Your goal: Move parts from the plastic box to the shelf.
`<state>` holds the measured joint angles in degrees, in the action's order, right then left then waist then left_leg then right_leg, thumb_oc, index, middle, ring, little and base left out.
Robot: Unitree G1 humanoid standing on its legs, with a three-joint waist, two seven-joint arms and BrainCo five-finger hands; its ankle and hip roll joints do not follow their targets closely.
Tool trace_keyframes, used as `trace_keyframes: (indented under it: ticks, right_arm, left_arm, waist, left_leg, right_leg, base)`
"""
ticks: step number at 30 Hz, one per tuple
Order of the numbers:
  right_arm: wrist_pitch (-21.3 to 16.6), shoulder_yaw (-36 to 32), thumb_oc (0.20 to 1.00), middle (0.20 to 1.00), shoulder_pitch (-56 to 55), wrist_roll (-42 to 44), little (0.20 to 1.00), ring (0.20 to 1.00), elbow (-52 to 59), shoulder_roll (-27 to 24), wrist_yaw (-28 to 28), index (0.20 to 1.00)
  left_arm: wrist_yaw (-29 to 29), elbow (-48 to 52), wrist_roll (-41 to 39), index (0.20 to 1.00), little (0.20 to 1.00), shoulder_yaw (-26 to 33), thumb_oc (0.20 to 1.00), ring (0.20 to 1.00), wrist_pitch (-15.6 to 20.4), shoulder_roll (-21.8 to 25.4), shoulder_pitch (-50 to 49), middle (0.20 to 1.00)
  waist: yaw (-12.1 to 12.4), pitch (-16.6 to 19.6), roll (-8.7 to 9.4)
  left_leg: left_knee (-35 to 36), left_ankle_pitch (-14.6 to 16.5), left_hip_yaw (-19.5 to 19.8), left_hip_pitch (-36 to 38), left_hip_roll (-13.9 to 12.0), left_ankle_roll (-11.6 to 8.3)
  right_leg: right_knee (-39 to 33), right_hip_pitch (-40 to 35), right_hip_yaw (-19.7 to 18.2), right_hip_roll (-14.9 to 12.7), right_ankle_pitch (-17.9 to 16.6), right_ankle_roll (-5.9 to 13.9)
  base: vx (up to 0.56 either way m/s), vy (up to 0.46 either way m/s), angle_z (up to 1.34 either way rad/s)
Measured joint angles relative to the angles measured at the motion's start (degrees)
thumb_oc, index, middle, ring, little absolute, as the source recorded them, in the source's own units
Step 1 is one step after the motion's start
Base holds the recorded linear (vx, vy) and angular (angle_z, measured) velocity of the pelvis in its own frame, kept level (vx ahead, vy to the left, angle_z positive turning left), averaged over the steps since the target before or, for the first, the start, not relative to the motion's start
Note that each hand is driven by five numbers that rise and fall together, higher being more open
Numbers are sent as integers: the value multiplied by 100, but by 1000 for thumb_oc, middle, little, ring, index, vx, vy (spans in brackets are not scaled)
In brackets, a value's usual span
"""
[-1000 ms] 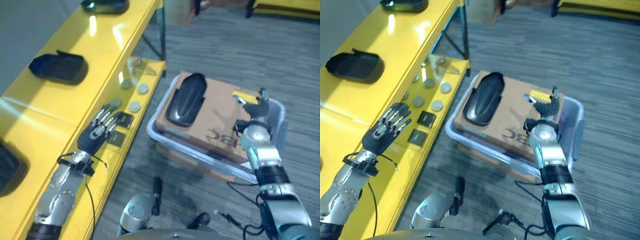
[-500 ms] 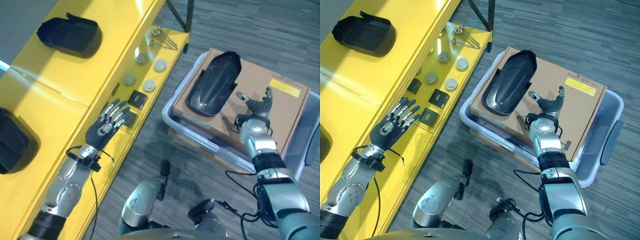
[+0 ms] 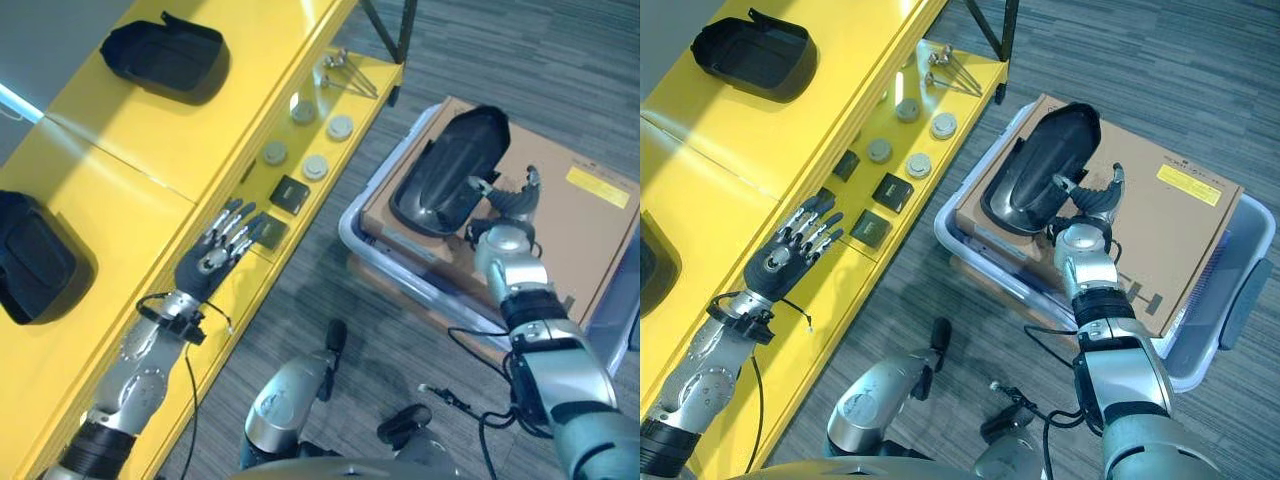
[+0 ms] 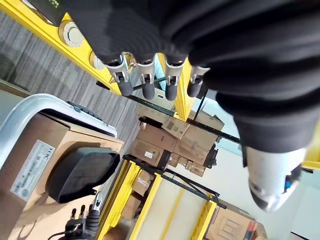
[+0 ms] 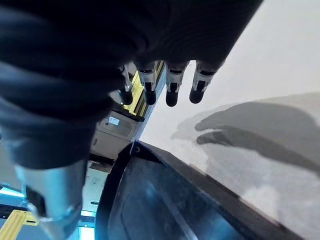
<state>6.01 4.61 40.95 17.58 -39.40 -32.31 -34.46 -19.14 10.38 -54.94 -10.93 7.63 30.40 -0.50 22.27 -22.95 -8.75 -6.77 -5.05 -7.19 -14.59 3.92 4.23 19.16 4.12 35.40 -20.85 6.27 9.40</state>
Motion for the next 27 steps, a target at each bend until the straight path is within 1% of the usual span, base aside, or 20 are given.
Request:
trace_keyframes:
  ticks: [3, 9, 12, 16, 20, 21, 23, 27]
  right_arm:
    - [51, 97, 1000, 1000, 12, 52, 1000, 1000, -175, -23, -101, 1000]
    - [50, 90, 1000, 1000, 23, 57, 1000, 1000, -381, -39, -129, 1000]
    - [55, 92, 1000, 1000, 22, 2, 1000, 1000, -434, -126, -242, 1000]
    - [184, 123, 1000, 1000, 40, -257, 1000, 1000, -690, -220, -384, 1000]
    - [399, 477, 1000, 1000, 249, -668, 1000, 1000, -1028, -361, -568, 1000]
    - [509, 658, 1000, 1000, 391, -725, 1000, 1000, -1231, -443, -602, 1000]
    - [611, 704, 1000, 1000, 500, -732, 1000, 1000, -1368, -471, -609, 1000]
    - [686, 786, 1000, 1000, 689, -630, 1000, 1000, -1586, -624, -601, 1000]
  left_arm:
    - [-9, -27, 0, 1000, 1000, -73, 1000, 1000, 12, 5, 7, 1000]
    - [-52, -26, -3, 1000, 1000, -87, 1000, 1000, 114, 5, 39, 1000]
    - [-52, -31, -12, 1000, 1000, -138, 1000, 1000, 115, 5, 111, 1000]
    - [-113, -140, -64, 1000, 1000, -305, 1000, 1000, 185, 0, 193, 1000]
    - [-118, -270, -115, 1000, 1000, -401, 1000, 1000, 252, -3, 255, 1000]
    - [-118, -273, -115, 1000, 1000, -404, 1000, 1000, 296, -2, 305, 1000]
    - [-120, -299, -115, 1000, 1000, -438, 1000, 1000, 339, -2, 330, 1000]
    - [-155, -332, -120, 1000, 1000, -462, 1000, 1000, 414, 5, 449, 1000]
  waist:
    - [0, -3, -6]
    - [9, -21, -42]
    - [2, -29, -44]
    - [4, -34, -37]
    - [3, -42, -32]
    - [11, -102, -26]
    - [21, -143, -13]
    - [58, -159, 0]
  left_leg:
    - [-1, -21, 116, -42, 38, 3]
    - [-13, -25, 171, -112, 58, -1]
    - [-14, -46, 208, -152, 63, 1]
    - [-14, -52, 238, -156, 63, -2]
    - [-13, -95, 256, -260, 58, -3]
    - [-13, -113, 264, -270, 55, -3]
    - [-13, -122, 276, -271, 56, 0]
    - [-14, -154, 362, -408, 59, -21]
  right_leg:
    - [47, 5, 30, -21, 104, -43]
    - [124, 67, 20, -37, 142, -4]
    - [170, 98, 15, -38, 158, 11]
    - [190, 101, -27, -19, 190, 12]
    - [233, 217, -36, -16, 203, 9]
    - [274, 225, -35, -15, 204, 8]
    - [306, 226, -39, -18, 214, -4]
    - [346, 354, -57, -7, 253, -14]
  base:
    - [-11, 24, 20]
    - [-10, 7, 5]
    - [-1, 8, 7]
    - [-10, 9, 3]
    - [-15, 2, 2]
    - [-33, -7, 5]
    - [-32, -14, 5]
    - [-17, 1, 9]
